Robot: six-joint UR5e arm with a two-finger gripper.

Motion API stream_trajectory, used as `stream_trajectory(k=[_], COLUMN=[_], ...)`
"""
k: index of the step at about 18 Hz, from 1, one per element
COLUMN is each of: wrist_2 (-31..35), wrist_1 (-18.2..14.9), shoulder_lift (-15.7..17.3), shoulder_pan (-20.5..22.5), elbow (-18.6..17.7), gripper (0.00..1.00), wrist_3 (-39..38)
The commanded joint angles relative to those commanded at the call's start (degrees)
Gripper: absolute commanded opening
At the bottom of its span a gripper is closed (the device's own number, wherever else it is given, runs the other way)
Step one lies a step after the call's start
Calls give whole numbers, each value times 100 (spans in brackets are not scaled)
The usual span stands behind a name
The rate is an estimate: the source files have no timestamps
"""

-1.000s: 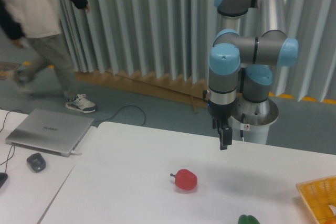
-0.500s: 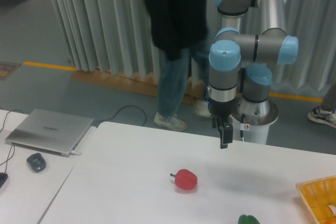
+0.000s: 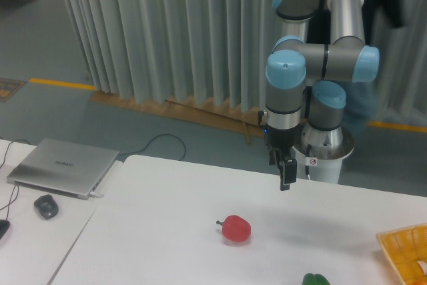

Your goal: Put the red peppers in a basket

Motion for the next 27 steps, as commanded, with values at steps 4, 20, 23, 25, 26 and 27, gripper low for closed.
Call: stream_trajectory(k=[4,20,23,25,26,27], wrist_2=[9,297,510,527,527,527], wrist_1=[0,854,608,563,571,580], shoulder_lift=[-18,263,211,158,88,-17], shoulder_pan=[-9,-97,-97,-88,-88,-88], elbow=[0,-519,-457,-370,-360,-343], gripper=[100,100,100,100,100,100], wrist_3=[-9,-141,-132,-132,-149,-149])
